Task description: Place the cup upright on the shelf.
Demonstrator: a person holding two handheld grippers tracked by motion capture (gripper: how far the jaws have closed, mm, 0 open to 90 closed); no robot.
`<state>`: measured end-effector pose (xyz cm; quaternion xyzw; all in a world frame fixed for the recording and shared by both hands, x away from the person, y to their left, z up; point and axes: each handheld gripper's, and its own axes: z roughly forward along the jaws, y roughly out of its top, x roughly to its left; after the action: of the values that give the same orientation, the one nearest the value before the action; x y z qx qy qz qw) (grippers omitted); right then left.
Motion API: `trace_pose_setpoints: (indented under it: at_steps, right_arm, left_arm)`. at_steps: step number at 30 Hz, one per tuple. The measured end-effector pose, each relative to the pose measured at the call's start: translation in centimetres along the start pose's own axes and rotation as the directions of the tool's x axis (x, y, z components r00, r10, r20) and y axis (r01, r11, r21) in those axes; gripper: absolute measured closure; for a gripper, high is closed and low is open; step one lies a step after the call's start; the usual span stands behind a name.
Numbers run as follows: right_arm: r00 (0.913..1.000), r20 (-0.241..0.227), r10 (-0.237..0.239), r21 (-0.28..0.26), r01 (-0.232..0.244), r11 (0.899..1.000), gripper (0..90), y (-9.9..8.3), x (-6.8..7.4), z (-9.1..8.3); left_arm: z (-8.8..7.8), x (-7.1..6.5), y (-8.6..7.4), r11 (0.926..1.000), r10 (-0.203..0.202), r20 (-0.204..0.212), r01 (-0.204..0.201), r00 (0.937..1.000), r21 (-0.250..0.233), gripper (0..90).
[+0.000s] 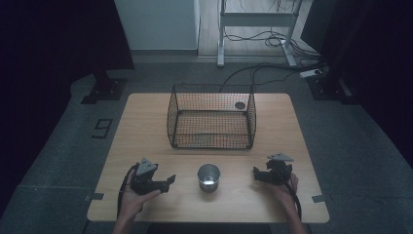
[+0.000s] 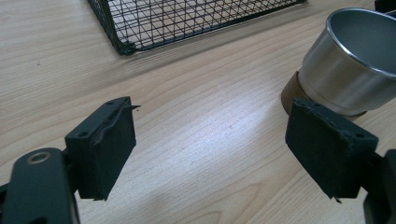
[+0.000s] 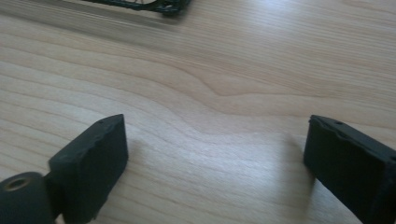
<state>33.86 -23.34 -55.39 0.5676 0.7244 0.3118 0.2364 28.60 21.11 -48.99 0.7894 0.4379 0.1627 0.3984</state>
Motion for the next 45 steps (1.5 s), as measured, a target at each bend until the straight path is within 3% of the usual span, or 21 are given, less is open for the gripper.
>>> trace_pose_setpoints:
  at_steps: [4, 13, 20, 29, 36, 39, 45]
  right_arm:
    - [0.9999, 0.005, 0.013, -0.023, -0.013, 1.0, 9.3, -0.1, -0.1, -0.5]
    - [0.999, -0.043, 0.014, -0.076, -0.017, 0.997, 11.2, 0.5, 0.7, -2.1]
    - [0.9942, -0.105, -0.025, -0.124, 0.012, 0.992, 12.4, 1.3, 2.2, -4.0]
    - [0.9916, -0.117, -0.055, -0.178, 0.033, 0.983, 13.4, 1.9, 3.6, -5.7]
    - [0.9828, -0.17, -0.071, -0.214, 0.034, 0.976, 13.4, 2.5, 4.7, -7.0]
    - [0.9748, -0.206, -0.086, -0.227, 0.038, 0.973, 13.4, 2.7, 5.4, -7.5]
    - [0.9668, -0.231, -0.11, -0.24, 0.053, 0.969, 13.5, 2.9, 6.4, -8.0]
  left_arm:
    - [-0.1, -0.1, 0.0, 1.0, 0.005, 0.001, -0.005, 1.0, 0.001, 16.4]
    - [-0.1, 0.2, 0.0, 0.9999, -0.008, -0.019, 0.008, 0.9998, -0.01, 16.4]
    - [-0.2, 0.1, 0.1, 0.9999, -0.007, -0.015, 0.007, 0.9999, -0.01, 16.4]
    - [-0.2, -0.1, 0.3, 0.9997, -0.005, -0.009, 0.005, 0.9999, -0.022, 16.4]
    - [-0.3, 0.0, 0.4, 0.9997, -0.003, -0.008, 0.002, 1.0, -0.024, 16.4]
    - [-0.3, 0.0, 0.4, 0.9997, -0.005, -0.012, 0.004, 0.9999, -0.024, 16.4]
    - [-0.3, -0.1, 0.4, 0.9997, -0.003, -0.009, 0.002, 1.0, -0.024, 16.4]
